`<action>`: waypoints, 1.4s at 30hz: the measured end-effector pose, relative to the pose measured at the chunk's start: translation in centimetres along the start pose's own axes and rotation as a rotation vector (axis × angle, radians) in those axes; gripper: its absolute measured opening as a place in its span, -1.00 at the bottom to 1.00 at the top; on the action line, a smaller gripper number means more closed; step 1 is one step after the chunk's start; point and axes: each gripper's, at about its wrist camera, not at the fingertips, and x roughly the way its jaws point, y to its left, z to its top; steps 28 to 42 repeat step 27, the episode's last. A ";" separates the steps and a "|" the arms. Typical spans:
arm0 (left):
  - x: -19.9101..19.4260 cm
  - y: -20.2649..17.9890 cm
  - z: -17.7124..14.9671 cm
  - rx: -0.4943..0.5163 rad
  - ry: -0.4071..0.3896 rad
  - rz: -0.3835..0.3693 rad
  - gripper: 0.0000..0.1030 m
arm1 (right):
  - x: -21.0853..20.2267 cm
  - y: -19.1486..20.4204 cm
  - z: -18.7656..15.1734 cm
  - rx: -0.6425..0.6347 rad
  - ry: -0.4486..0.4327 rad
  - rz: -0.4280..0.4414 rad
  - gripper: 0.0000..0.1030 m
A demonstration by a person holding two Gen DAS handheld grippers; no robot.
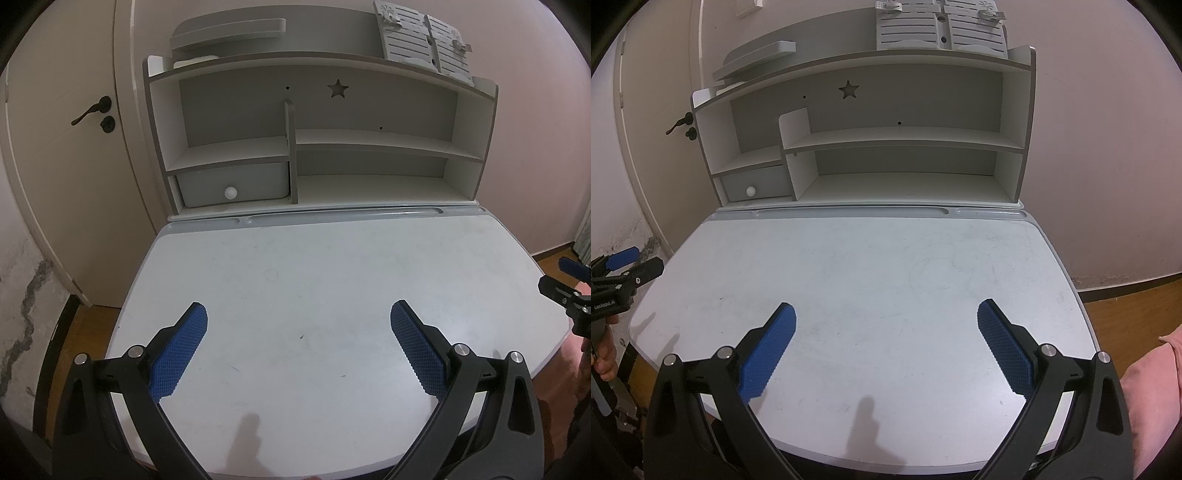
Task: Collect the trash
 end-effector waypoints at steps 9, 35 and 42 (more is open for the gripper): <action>0.2 -0.1 -0.1 0.005 0.007 -0.008 0.87 | 0.1 0.1 0.1 -0.001 0.000 -0.004 0.85; 0.0 -0.2 0.1 0.010 -0.014 0.008 0.87 | 0.1 -0.3 0.0 0.004 0.003 -0.008 0.85; 0.0 -0.2 0.1 0.010 -0.014 0.008 0.87 | 0.1 -0.3 0.0 0.004 0.003 -0.008 0.85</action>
